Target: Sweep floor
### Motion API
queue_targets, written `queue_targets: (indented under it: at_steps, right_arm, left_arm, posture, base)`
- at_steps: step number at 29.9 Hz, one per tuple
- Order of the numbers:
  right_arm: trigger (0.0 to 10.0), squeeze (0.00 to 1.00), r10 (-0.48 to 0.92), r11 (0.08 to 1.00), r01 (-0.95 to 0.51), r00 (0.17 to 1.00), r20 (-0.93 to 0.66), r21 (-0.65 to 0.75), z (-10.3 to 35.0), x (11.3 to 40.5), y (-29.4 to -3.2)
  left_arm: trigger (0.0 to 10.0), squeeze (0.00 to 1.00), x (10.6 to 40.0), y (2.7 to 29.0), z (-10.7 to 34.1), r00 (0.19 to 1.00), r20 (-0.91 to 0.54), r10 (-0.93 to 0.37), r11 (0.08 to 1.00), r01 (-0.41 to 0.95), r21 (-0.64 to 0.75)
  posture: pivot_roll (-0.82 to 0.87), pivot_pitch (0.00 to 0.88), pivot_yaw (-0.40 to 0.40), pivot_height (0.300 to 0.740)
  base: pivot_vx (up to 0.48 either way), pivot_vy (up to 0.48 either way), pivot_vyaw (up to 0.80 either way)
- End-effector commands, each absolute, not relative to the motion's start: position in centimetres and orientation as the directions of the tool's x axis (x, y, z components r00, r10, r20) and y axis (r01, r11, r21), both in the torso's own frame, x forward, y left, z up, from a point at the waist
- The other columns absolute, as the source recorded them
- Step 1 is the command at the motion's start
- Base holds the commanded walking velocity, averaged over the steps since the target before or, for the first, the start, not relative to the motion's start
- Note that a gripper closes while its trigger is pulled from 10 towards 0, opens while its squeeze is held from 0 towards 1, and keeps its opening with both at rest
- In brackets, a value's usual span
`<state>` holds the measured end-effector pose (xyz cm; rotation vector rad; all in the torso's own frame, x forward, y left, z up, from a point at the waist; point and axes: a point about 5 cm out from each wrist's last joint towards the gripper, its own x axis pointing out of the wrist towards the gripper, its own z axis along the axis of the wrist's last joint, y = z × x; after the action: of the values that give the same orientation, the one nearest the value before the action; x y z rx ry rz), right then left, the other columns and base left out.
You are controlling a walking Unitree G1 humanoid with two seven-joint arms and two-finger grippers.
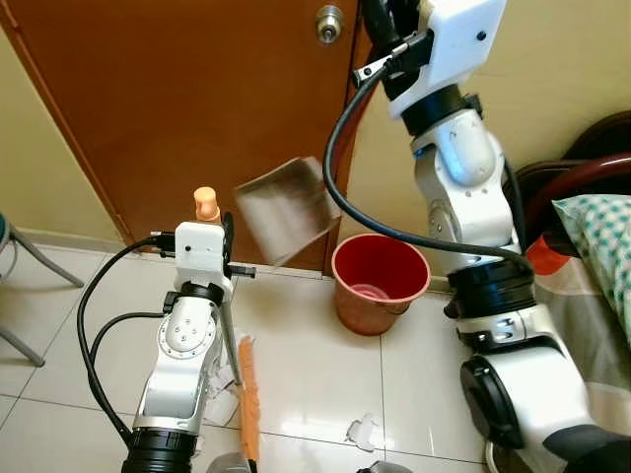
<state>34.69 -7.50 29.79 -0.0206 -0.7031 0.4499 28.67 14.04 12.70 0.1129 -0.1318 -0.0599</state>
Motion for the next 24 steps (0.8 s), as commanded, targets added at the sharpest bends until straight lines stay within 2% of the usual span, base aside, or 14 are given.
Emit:
queue_targets:
  at_steps: [1,6,12,20,24]
  right_arm:
    - [10.0,0.00,0.378,0.917,-0.371,0.686,0.622,-0.148,29.9,34.6,-8.3]
    - [10.0,0.00,0.321,0.931,-0.365,0.829,0.457,0.008,24.6,34.6,-9.1]
    - [10.0,0.00,0.248,0.952,-0.291,0.912,0.326,0.091,20.9,34.5,-10.8]
    - [10.0,0.00,0.246,0.965,-0.258,0.950,0.195,0.043,18.1,33.9,-12.1]
    - [10.0,0.00,0.205,0.974,-0.211,0.975,0.081,0.085,15.5,33.5,-13.2]
  left_arm:
    - [10.0,0.00,28.7,13.9,12.6,0.989,0.125,-0.074,0.991,0.059,0.116]
    - [10.0,0.00,28.8,13.8,12.5,0.990,0.119,-0.081,0.991,0.067,0.119]
    - [10.0,0.00,28.7,13.7,12.4,0.989,0.116,-0.087,0.990,0.073,0.120]
    - [10.0,0.00,28.7,13.7,12.4,0.989,0.114,-0.095,0.989,0.081,0.123]
    - [10.0,0.00,28.7,13.6,12.4,0.989,0.109,-0.101,0.989,0.088,0.122]
  posture:
    - [0.02,0.000,-0.040,0.740]
    - [0.02,0.000,-0.040,0.740]
    - [0.02,0.000,-0.045,0.740]
    - [0.02,0.000,-0.044,0.740]
    - [0.02,0.000,-0.040,0.740]
  base:
    - [0.000,0.000,0.00]
    - [0.000,0.000,0.00]
    - [0.000,0.000,0.00]
    - [0.000,0.000,0.00]
    - [0.000,0.000,0.00]
